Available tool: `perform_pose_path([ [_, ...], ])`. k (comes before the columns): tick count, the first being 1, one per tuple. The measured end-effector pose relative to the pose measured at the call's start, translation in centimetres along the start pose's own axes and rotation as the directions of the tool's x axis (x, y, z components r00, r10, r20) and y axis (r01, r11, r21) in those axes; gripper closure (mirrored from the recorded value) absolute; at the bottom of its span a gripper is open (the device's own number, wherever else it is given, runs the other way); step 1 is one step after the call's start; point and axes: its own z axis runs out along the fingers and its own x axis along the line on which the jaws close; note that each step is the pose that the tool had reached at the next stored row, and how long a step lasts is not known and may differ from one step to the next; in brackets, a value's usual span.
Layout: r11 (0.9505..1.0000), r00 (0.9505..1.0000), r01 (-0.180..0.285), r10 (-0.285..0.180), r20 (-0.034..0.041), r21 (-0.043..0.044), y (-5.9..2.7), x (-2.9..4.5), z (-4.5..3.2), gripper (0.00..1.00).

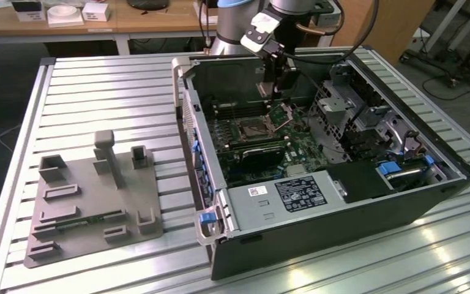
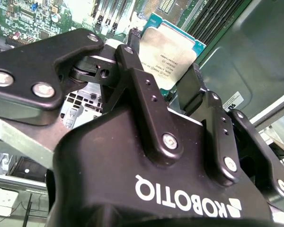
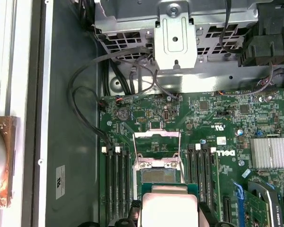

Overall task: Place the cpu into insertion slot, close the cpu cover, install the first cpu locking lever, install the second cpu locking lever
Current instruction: 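Place the cpu into insertion slot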

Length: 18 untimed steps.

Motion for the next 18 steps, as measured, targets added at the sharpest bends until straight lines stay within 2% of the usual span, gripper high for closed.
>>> perform_pose_path([
  [5, 1.0, 1.0, 0.0, 0.0, -0.0002, -0.0001, -0.01, -0.01, 0.14, 0.46],
  [18, 1.0, 1.0, 0.0, 0.0, 0.0001, 0.0001, -0.06, -0.03, 1.12, 0.46],
])
